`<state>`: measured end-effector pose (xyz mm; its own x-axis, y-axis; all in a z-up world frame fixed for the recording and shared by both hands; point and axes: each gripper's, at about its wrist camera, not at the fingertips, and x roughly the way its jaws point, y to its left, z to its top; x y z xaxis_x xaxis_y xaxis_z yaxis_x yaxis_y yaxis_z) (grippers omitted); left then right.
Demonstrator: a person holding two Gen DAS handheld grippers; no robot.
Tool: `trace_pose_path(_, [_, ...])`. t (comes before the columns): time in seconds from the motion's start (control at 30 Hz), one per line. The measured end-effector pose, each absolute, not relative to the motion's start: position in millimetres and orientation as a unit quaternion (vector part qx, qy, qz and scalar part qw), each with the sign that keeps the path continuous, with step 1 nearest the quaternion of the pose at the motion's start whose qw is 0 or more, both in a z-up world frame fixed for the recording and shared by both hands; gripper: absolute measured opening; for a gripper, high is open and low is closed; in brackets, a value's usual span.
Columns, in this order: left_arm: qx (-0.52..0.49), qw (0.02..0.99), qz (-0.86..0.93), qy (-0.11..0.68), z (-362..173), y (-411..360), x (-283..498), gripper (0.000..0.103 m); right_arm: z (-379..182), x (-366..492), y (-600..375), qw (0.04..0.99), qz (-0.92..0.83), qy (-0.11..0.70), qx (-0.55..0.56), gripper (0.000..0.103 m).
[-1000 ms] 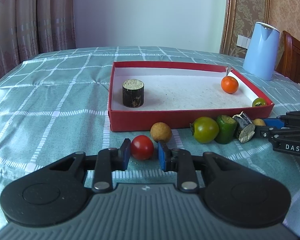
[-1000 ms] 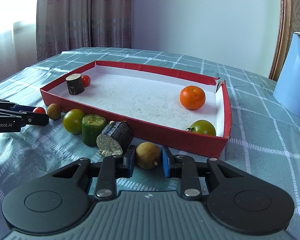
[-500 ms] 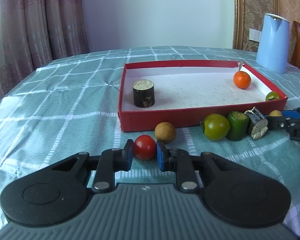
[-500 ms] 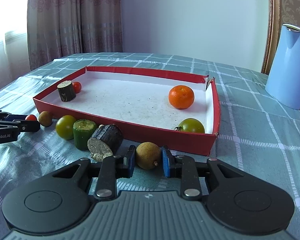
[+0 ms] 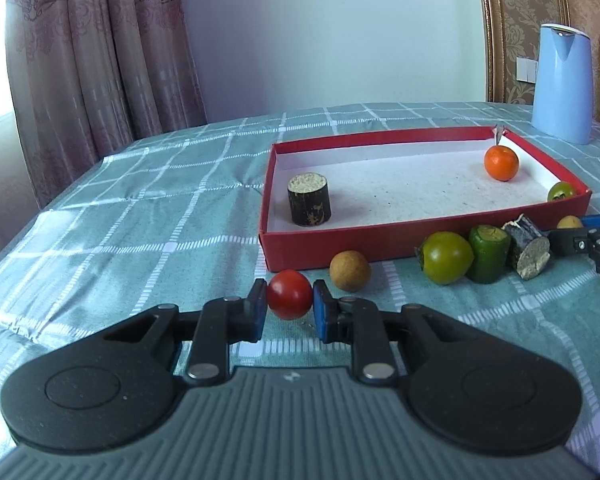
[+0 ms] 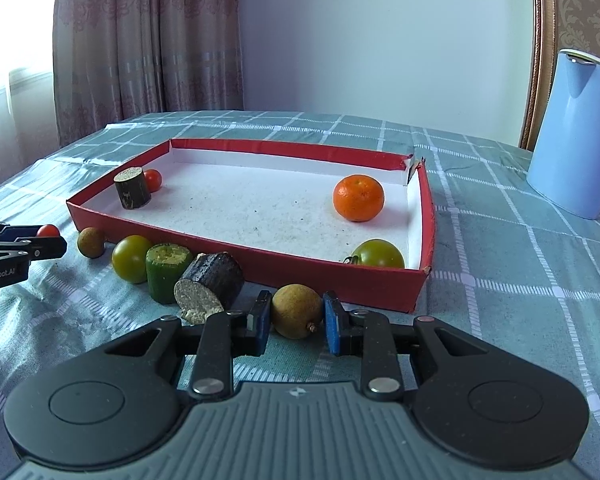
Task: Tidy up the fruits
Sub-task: 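Grasp the red cherry tomato with the left gripper while the right gripper grasps the brown kiwi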
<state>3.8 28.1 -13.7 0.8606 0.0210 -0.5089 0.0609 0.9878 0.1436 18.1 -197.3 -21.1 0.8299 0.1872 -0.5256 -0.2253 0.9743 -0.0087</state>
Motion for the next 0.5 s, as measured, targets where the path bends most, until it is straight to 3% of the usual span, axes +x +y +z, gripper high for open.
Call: trace_pose_path(0.5, [0.094,0.964,-0.009,0.250,-12,19,-7,0.021,-13,7,-202,0.969,0.089,0.228,-0.030,0.027])
